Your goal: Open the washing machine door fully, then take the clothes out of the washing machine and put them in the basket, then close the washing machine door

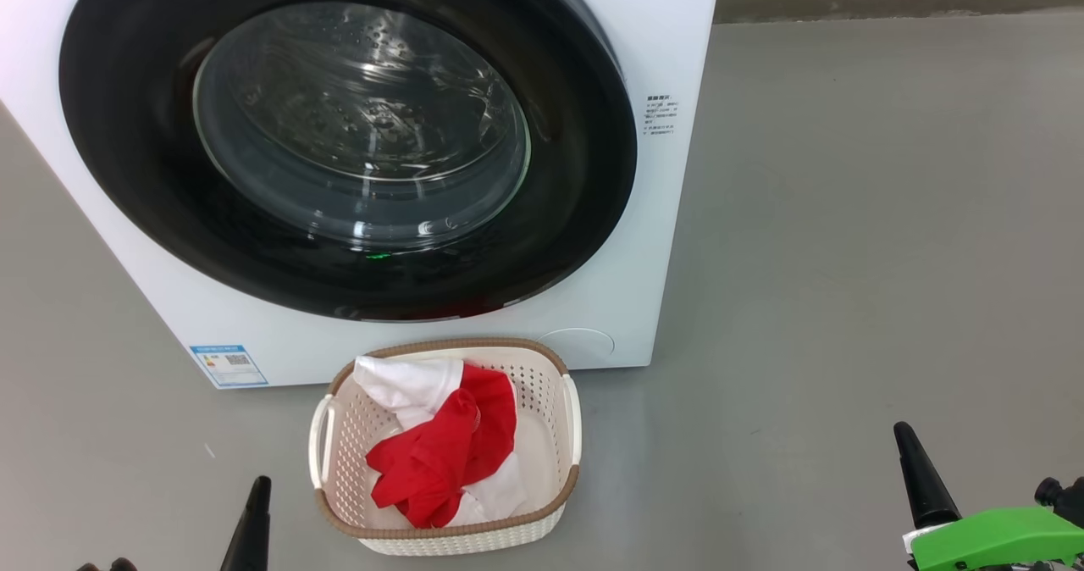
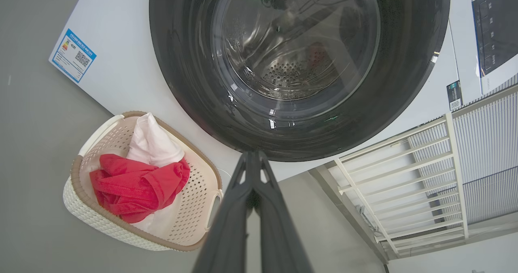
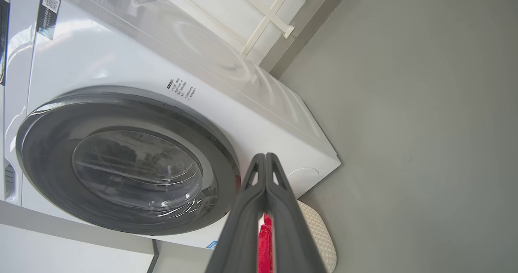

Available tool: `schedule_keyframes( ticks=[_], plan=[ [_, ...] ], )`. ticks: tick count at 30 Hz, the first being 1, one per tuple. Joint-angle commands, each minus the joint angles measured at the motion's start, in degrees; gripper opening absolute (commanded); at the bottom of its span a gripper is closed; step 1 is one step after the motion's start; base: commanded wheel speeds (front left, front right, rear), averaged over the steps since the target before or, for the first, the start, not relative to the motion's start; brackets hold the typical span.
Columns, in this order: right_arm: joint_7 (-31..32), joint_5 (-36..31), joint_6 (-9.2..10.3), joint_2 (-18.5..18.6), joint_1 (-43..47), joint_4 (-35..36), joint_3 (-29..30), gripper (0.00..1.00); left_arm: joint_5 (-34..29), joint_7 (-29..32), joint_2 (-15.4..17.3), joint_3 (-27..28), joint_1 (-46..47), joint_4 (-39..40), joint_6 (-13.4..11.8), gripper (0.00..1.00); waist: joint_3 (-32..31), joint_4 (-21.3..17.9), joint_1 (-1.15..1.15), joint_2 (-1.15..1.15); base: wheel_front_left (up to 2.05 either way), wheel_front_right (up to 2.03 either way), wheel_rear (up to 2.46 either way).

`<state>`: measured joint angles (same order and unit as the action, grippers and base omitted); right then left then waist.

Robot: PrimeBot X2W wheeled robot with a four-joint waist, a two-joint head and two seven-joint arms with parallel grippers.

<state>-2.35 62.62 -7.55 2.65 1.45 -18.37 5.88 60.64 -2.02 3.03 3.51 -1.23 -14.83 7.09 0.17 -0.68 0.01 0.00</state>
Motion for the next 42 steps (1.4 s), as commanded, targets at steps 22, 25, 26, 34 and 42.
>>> schedule_keyframes(
  ticks=[22, 25, 26, 34, 42],
  plan=[
    [4.01, 13.24, 0.05, 0.38, -4.83, 2.84, 0.05, 0.0, 14.05, 3.77, 0.25, 2.13, 4.55, 1.02, 0.3, 0.0, 0.0, 0.29, 0.0, 0.0, 0.0, 0.0, 0.0],
    [4.51, 14.94, 0.05, 0.37, -5.12, 2.99, 0.12, 0.0, 15.86, 4.27, 0.21, 2.22, 4.85, 0.99, 0.31, 0.0, 0.0, 0.33, 0.0, 0.0, 0.0, 0.0, 0.0],
    [4.68, 15.5, 0.05, 0.36, -5.22, 3.04, 0.14, 0.0, 16.47, 4.43, 0.2, 2.26, 4.95, 0.99, 0.32, 0.0, 0.0, 0.34, 0.0, 0.0, 0.0, 0.0, 0.0],
    [6.02, 19.99, 0.06, 0.32, -5.99, 3.46, 0.31, 0.0, 21.28, 5.74, 0.09, 2.51, 5.74, 0.92, 0.34, 0.0, 0.0, 0.45, 0.0, 0.0, 0.0, 0.0, 0.0],
    [7.36, 24.5, 0.06, 0.27, -6.77, 3.88, 0.48, 0.0, 26.12, 7.06, -0.02, 2.76, 6.54, 0.86, 0.37, 0.0, 0.0, 0.56, 0.0, 0.0, 0.0, 0.0, 0.0]
  ],
)
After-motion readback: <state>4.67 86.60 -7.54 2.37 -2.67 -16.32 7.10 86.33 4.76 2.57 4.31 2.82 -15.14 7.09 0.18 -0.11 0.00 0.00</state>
